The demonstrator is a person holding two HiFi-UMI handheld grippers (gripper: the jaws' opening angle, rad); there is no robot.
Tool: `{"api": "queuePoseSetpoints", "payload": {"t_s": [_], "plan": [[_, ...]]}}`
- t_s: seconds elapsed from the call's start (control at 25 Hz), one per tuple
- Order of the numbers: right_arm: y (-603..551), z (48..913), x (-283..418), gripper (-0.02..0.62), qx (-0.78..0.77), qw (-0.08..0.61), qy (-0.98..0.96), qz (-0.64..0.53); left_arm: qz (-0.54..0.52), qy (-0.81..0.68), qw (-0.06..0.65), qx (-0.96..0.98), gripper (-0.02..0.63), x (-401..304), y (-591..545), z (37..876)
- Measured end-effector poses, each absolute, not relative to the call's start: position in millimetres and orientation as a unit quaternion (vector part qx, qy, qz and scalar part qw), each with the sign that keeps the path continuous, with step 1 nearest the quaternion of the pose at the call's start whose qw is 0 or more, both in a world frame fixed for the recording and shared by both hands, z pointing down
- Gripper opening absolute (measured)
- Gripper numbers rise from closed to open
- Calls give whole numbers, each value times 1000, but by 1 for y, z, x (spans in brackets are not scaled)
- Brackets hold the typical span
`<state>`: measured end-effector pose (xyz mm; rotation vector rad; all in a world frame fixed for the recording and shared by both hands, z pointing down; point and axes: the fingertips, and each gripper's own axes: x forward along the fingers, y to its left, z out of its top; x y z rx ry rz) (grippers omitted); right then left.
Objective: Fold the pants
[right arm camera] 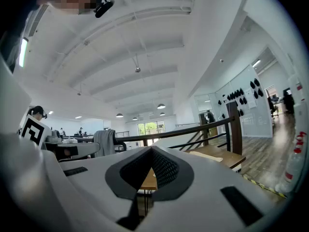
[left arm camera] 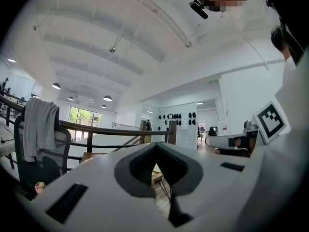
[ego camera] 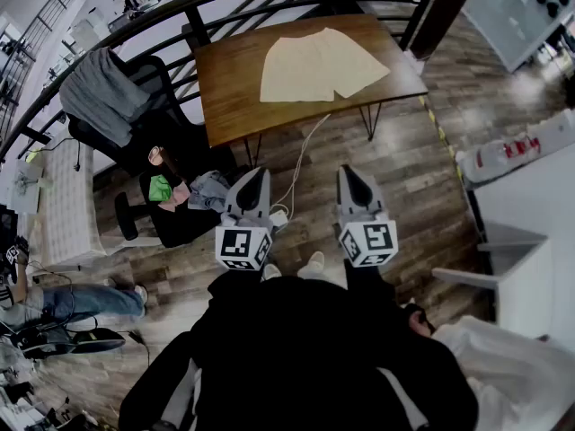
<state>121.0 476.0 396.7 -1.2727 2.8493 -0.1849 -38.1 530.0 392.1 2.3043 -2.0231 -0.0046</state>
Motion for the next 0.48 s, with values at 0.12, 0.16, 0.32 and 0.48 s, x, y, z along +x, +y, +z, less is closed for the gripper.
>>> {"api": "queuePoseSetpoints", "payload": {"t_s": [0.12,0.16,0.32,0.48], "plan": [[471,397,126,2,-403,6,913,-60,-1,-662,37,748,2,-33,526,391],[469,397,128,2,-403,7,913,-61,0,-663,38,748,2,-30,524,391],[459,399,140,2,-403,11,913,-67,6,-663,39,748,2,-18,516,394],[443,400,150,2,-401,8,914,-65,12,-669,34,743,2,-8,503,392]]}}
